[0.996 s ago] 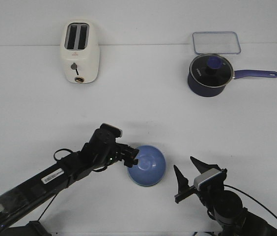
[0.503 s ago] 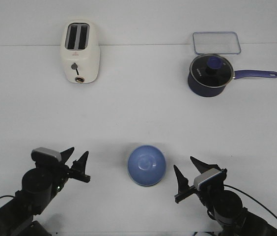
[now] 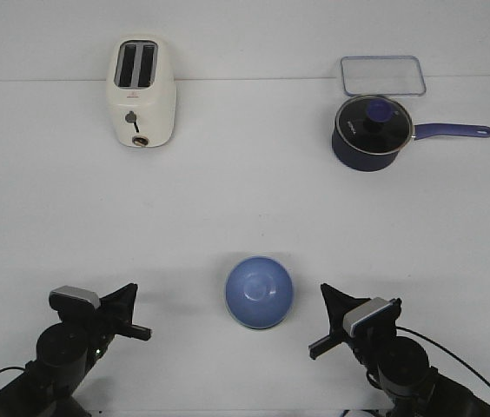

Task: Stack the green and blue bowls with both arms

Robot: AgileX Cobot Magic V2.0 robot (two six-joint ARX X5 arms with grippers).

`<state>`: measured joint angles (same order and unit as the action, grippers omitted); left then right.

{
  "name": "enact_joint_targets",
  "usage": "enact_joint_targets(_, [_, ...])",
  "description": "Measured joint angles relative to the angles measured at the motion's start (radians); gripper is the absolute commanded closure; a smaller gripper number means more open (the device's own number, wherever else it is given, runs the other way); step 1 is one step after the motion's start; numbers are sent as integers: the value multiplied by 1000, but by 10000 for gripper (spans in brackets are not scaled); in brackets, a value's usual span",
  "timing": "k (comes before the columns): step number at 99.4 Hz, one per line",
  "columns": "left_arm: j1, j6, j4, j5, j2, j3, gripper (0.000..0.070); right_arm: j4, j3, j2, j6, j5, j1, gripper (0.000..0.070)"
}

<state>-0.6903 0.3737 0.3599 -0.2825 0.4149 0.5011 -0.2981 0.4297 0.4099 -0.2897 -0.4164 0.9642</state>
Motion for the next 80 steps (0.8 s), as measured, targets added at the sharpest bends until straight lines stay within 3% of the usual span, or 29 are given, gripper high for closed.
enact_joint_targets(59, [24,3,-8,1,-60,0,686,3,0,0,-4,0,0,691])
enact_joint_targets(69, [136,-64,-55,12,-105,-23,686,3,0,0,-4,0,0,691])
enact_joint_targets(80, [308,-198,-163,61,-177,-123,686,3,0,0,-4,0,0,691])
